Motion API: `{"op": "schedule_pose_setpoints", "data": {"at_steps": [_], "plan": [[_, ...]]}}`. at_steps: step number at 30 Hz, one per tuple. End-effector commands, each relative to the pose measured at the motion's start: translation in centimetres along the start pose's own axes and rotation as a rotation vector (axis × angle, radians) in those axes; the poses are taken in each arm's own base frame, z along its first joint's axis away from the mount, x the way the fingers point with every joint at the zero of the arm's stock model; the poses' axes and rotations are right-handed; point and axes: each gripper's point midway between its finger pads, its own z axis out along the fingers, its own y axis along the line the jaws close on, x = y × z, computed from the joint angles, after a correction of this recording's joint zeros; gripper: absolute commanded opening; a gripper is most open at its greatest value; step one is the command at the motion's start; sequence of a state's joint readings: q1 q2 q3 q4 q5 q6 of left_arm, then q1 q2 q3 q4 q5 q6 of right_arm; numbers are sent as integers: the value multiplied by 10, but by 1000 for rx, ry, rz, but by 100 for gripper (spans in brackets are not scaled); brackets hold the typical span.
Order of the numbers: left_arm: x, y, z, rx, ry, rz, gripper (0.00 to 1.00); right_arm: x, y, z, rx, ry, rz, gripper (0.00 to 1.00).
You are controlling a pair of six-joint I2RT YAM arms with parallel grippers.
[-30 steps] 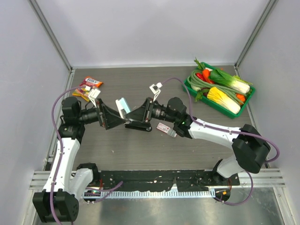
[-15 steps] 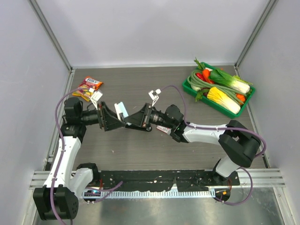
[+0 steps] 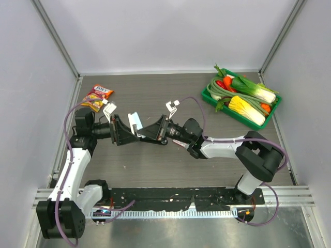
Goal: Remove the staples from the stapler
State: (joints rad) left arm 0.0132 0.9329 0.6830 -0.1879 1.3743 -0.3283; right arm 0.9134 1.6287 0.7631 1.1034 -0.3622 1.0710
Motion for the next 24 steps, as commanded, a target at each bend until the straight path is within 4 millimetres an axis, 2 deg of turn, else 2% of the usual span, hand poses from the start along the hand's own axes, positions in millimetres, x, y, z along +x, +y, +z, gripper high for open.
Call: {"op": "schedule_pose_setpoints", "data": {"at_steps": [1,3,4,7,9,10,11,12,13,15,18,24], "plan": [[4,0,1,30,20,53,41,-1,13,-5,-67,-42,-1,1],[8,2,0,30,24,68,36,-1,14,-8,-74,-50,0,1],[9,3,0,27,26,72,26,0,11,-8,-69,-51,5,1],[11,8,0,14,29,75,10,1,12,-7,-75,-49,4,1],[12,9,0,1,34,71,2,6,7,-6,-68,-32,13,1],[12,12,0,-6,40,127,0,9,4,-7,-61,-22,17,1],[22,16,-3,-39,68,99,0,12,2,-9,-58,-13,16,1],[19,16,-4,-61,83,140,0,17,-2,-11,-39,10,17,1],[24,27,-6,-77,116,247,0,24,-10,-16,-14,31,18,1],[43,30,-10,-110,223,225,0,36,-20,-23,30,84,5,1],[56,51,-18,-153,325,263,0,47,-34,-33,106,140,-31,1],[66,68,-22,-167,390,286,0,56,-51,-43,177,193,-52,1]]}}
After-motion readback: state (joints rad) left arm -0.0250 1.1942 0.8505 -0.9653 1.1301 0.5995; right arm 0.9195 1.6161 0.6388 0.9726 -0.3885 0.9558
